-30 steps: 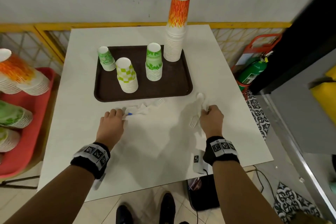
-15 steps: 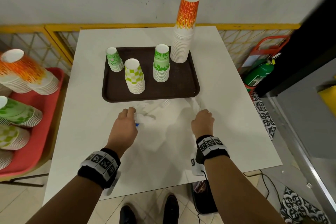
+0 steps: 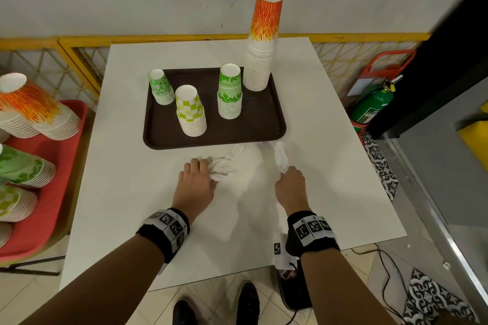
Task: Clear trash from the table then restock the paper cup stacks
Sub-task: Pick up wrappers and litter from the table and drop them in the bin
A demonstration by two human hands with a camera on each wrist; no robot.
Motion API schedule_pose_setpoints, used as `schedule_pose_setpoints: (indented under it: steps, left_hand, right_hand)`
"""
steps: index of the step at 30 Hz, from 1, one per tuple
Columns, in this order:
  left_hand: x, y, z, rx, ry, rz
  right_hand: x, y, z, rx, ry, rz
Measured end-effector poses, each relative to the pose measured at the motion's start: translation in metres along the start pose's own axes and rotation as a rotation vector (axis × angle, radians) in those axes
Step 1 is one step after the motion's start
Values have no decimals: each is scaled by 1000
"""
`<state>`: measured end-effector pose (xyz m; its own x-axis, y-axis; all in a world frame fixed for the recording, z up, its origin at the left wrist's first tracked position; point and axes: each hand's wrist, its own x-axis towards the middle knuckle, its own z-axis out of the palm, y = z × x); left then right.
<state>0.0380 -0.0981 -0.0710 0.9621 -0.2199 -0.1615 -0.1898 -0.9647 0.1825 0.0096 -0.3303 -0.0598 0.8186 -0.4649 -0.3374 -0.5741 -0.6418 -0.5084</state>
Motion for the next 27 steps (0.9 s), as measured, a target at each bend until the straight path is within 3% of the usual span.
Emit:
schedule_pose_setpoints:
  steps: [7,11,18,23,27]
  left_hand:
    - [14,21,7,13,-2,28]
    - [3,11,14,103,42,128]
    - [3,8,2,114,-61,53]
    - [-11,37,-17,-98,-54,-20]
    - [-31,84,-41,-257,-75,84]
  right_hand:
    - [-5,15,-2,116,-12,37]
    - [-9,21,-4,110,-15,26]
    - [-20,32,-10,132,-38,12]
    - [-34,39,-26,188,-42,-35]
    - [-62,61,-50,299,-42,-36]
